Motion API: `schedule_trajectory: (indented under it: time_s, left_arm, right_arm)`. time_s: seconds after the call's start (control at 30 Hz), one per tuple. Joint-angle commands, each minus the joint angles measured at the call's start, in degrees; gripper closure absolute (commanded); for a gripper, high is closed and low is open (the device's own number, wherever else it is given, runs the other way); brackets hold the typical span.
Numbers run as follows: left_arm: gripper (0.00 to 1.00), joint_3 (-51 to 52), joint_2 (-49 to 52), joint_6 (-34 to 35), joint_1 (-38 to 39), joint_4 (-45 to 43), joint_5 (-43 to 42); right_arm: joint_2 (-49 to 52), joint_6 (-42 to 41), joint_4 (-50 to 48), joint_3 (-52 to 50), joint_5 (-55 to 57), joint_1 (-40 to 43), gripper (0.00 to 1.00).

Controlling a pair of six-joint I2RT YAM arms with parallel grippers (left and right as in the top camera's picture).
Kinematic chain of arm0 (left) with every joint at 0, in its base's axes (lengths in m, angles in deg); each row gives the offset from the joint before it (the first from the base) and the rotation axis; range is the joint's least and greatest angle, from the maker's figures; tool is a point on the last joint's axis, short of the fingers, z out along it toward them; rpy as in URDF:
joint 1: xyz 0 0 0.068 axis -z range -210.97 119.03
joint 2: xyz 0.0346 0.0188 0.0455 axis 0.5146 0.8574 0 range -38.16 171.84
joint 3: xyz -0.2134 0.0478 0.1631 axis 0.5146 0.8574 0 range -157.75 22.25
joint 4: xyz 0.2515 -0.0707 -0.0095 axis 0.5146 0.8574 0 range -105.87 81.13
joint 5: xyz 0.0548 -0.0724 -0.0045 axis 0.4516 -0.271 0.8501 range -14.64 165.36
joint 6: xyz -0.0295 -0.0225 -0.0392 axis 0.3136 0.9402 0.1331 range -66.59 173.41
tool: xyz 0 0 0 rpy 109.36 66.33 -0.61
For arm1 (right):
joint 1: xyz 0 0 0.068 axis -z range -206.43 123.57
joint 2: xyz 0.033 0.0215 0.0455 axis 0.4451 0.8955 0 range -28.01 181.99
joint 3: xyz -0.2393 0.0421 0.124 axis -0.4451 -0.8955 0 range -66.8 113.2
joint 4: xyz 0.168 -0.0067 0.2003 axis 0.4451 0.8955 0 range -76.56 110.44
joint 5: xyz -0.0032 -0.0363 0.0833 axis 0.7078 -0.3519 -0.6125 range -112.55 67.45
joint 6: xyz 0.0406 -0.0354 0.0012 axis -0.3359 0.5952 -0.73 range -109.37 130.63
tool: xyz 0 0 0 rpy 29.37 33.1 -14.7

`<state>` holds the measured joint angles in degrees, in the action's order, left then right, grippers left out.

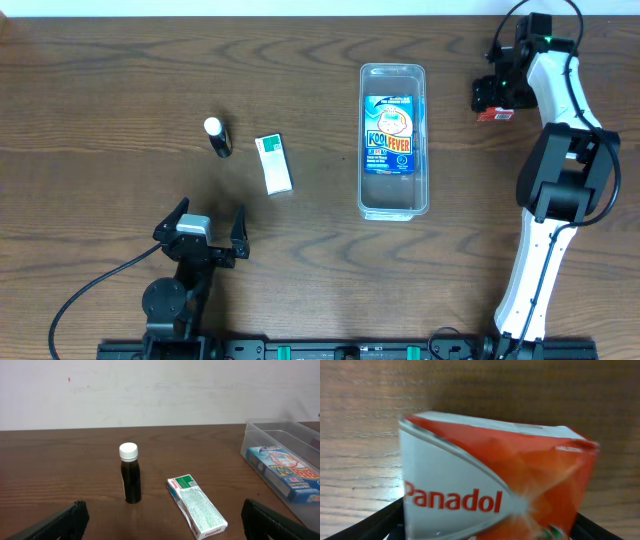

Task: Pack container
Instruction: 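Carry the Panadol packet into the container and release it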

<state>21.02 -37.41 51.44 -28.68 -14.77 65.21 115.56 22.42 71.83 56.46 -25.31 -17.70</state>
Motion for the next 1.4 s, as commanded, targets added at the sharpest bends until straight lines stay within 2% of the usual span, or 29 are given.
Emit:
schedule_trajectory:
  time_s: [0.0,0.2,0.37,0.43,0.53,0.73,0.93,1.17,1.37]
  left_arm:
    - [0.02,1.01,-0.09,-0.79,-0.33,1.88,-0.81]
    - [0.02,1.01,-0.09,-0.79,-0.33,1.86,-0.81]
    - [0.02,1.01,-0.09,-0.79,-0.33,1.86,-0.81]
    - [0.02,1.01,-0.09,-0.79,-0.33,1.88,-0.81]
    - [0.02,1.01,-0.09,-0.79,-0.35,1.86,-0.81]
    - [0.02,1.01,-0.09,-0.79,-0.33,1.86,-0.81]
    - [0.02,1.01,-0.09,-0.79,-0.33,1.86,-0.81]
    - [0.02,1.01,-0.09,-0.79,-0.33,1.88,-0.81]
    - [0.02,1.01,-0.09,-0.79,-0.33,1.86,-0.81]
  right_arm:
    - [1.27,0.50,0.09,-0.55,-0.46,0.37,0.19]
    - [1.55,0.48,0.07,-0.55,-0.46,0.42,0.20]
    - [1.53,-1.75,-0.57,-0.55,-0.46,0.44,0.28]
    - [1.42,-1.97,-0.61,-0.33,-0.46,0.44,0.36]
    - [1.40,-1.97,-0.20,0.15,-0.46,0.42,0.38]
    - [1.07,-2.01,3.48,3.08,-0.48,0.42,0.36]
    - [-0.76,-4.07,11.76,11.17,-0.74,0.24,0.34]
    - [-7.87,-6.99,24.48,19.98,-5.51,-2.14,0.34]
    - [-15.87,-7.82,30.05,20.39,-8.22,-8.31,0.34]
